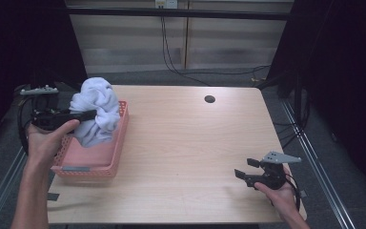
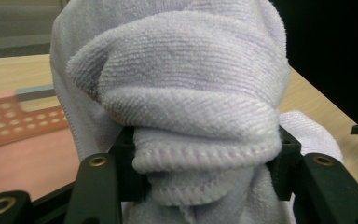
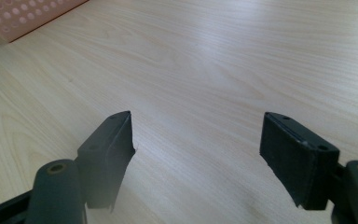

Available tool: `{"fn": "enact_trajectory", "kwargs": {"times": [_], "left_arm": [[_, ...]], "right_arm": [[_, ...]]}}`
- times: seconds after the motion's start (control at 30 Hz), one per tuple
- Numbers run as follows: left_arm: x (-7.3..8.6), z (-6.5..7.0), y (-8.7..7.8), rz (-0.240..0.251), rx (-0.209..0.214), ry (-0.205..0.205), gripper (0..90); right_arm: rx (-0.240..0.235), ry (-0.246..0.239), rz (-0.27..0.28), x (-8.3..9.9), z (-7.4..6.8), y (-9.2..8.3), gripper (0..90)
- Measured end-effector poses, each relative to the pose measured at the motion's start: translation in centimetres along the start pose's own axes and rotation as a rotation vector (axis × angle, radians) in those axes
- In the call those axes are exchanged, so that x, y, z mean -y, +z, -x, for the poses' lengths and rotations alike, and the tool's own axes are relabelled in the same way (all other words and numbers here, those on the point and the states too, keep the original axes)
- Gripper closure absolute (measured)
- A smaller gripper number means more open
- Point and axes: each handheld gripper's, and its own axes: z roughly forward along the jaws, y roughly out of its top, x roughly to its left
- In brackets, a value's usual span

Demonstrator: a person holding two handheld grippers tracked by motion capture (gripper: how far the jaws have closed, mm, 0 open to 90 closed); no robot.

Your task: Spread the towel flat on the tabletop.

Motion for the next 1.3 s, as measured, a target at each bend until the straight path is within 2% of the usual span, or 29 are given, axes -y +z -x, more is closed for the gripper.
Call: {"fn": "enact_trajectory", "kwargs": {"times": [0.07, 0.17, 0.27, 0.3, 0.33, 0.37, 0.4, 0.43, 0.47, 0.5, 0.63, 0.67, 0.77, 0.83, 0.87, 0.9, 0.93, 0.97, 1.0, 1.07, 1.17, 1.2, 1.23, 1.3], "left_arm": [[-0.4, 1.0, 1.1, -0.014, 0.02, 0.014, 45.1], [-0.7, 1.7, 1.8, -0.021, 0.032, 0.026, 45.1], [-1.2, 3.0, 3.4, -0.033, 0.067, 0.042, 45.0], [-1.2, 3.0, 3.4, -0.033, 0.067, 0.042, 44.9], [-1.4, 3.8, 4.3, -0.046, 0.081, 0.051, 44.9], [-1.4, 3.8, 4.3, -0.046, 0.081, 0.051, 44.8], [-1.5, 4.6, 5.2, -0.056, 0.101, 0.063, 44.8], [-1.5, 4.6, 5.2, -0.056, 0.101, 0.063, 44.8], [-1.6, 5.6, 6.1, -0.065, 0.121, 0.075, 44.7], [-1.6, 5.6, 6.1, -0.065, 0.121, 0.075, 44.6], [-1.7, 7.6, 8.1, -0.094, 0.152, 0.112, 44.4], [-1.6, 8.5, 9.2, -0.106, 0.173, 0.116, 44.2], [-1.3, 9.1, 10.1, -0.117, 0.185, 0.123, 43.7], [-0.7, 10.0, 11.3, -0.136, 0.198, 0.125, 43.6], [-0.4, 10.4, 11.9, -0.156, 0.202, 0.136, 43.4], [0.5, 11.0, 13.1, -0.184, 0.211, 0.144, 43.1], [0.5, 11.0, 13.1, -0.184, 0.211, 0.144, 43.0], [1.3, 11.6, 14.4, -0.218, 0.221, 0.153, 42.9], [1.3, 11.6, 14.4, -0.218, 0.221, 0.153, 42.7], [2.7, 12.3, 16.3, -0.265, 0.231, 0.166, 42.5], [3.6, 12.8, 17.3, -0.281, 0.243, 0.158, 42.1], [4.5, 13.3, 18.3, -0.298, 0.257, 0.168, 41.9], [4.5, 13.3, 18.3, -0.298, 0.257, 0.168, 41.7], [5.5, 13.8, 19.3, -0.31, 0.274, 0.179, 41.3]], "right_arm": [[-0.001, 0.0, 0.003, 0.0, 0.0, 0.0, 25.8], [-0.003, 0.003, -0.004, 0.0, 0.0, 0.0, 25.8], [-0.005, 0.002, 0.0, 0.0, 0.0, -0.1, 26.1], [-0.005, 0.002, 0.0, 0.0, 0.0, -0.1, 26.1], [-0.009, 0.005, -0.002, -0.1, 0.0, -0.1, 27.0], [-0.009, 0.005, -0.002, -0.1, 0.0, -0.1, 27.0], [-0.013, 0.007, 0.0, -0.1, 0.0, -0.2, 27.0], [-0.013, 0.007, 0.0, -0.1, 0.0, -0.2, 27.0], [-0.016, 0.011, 0.002, -0.1, 0.0, -0.2, 27.0], [-0.016, 0.011, 0.002, -0.1, 0.0, -0.2, 27.0], [-0.016, 0.017, -0.003, -0.1, 0.0, -0.3, 27.0], [-0.016, 0.016, -0.003, -0.1, 0.0, -0.3, 27.0], [-0.016, 0.015, -0.003, -0.1, 0.0, -0.3, 27.0], [-0.018, 0.018, -0.001, -0.1, 0.0, -0.4, 27.0], [-0.019, 0.017, 0.0, -0.1, 0.0, -0.4, 27.0], [-0.018, 0.016, 0.0, -0.1, 0.1, -0.4, 27.0], [-0.018, 0.016, 0.0, -0.1, 0.1, -0.4, 27.0], [-0.017, 0.015, -0.001, -0.1, 0.1, -0.4, 27.0], [-0.017, 0.015, -0.001, -0.1, 0.1, -0.4, 27.0], [-0.019, 0.019, -0.005, -0.1, 0.0, -0.4, 26.9], [-0.021, 0.017, -0.007, -0.1, 0.0, -0.4, 27.0], [-0.019, 0.016, -0.009, -0.1, 0.0, -0.4, 27.0], [-0.019, 0.016, -0.009, -0.1, 0.0, -0.4, 27.0], [-0.022, 0.015, -0.01, -0.1, 0.0, -0.3, 26.9]]}}
